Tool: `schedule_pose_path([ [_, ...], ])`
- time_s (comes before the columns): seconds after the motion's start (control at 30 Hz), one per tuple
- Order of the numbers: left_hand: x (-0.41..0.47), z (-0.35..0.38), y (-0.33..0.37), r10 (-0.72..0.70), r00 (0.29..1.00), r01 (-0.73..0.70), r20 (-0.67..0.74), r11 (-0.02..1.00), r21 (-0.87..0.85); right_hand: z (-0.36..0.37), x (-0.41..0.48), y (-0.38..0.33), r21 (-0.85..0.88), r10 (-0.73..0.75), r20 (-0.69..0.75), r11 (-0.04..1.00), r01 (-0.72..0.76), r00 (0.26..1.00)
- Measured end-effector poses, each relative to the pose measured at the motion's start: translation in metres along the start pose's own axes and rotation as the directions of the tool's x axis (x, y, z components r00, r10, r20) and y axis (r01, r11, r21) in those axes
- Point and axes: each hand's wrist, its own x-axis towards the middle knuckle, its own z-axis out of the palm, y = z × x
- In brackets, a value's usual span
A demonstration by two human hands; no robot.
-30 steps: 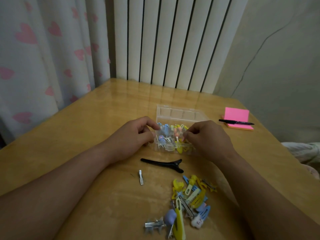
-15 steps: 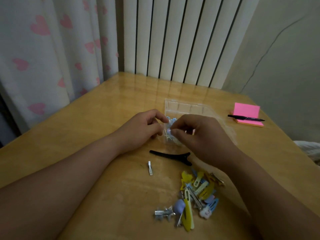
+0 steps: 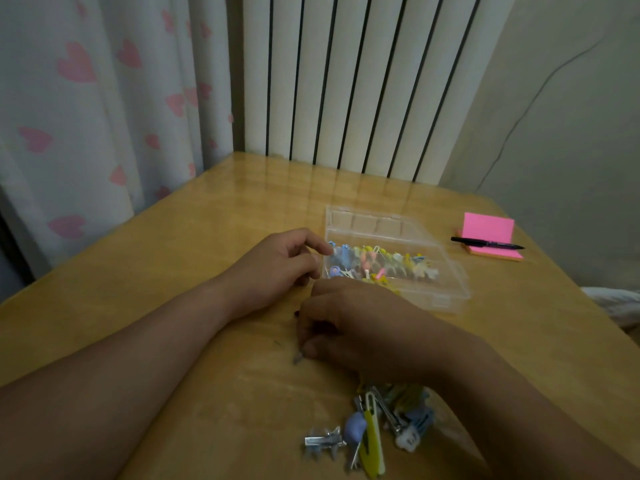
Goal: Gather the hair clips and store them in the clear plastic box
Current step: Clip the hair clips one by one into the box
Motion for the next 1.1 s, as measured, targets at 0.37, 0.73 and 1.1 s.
schedule_pose_path([
  [0.37, 0.001, 0.000, 0.001, 0.014, 1.000, -0.013, -0.015, 0.998, 0.054, -0.034, -0.019, 0.044, 0.345, 0.399, -0.446, 0.903, -0.257, 0.801],
  [0.73, 0.002, 0.000, -0.001, 0.012, 1.000, -0.012, -0.005, 0.998, 0.067, -0.014, -0.019, 0.075, 0.327, 0.606, -0.327, 0.792, -0.515, 0.725],
  [1.1, 0.000, 0.000, 0.002, 0.011, 1.000, -0.010, -0.011, 0.998, 0.066, -0.035, -0.026, 0.056, 0.475, 0.543, -0.362, 0.807, -0.352, 0.757],
])
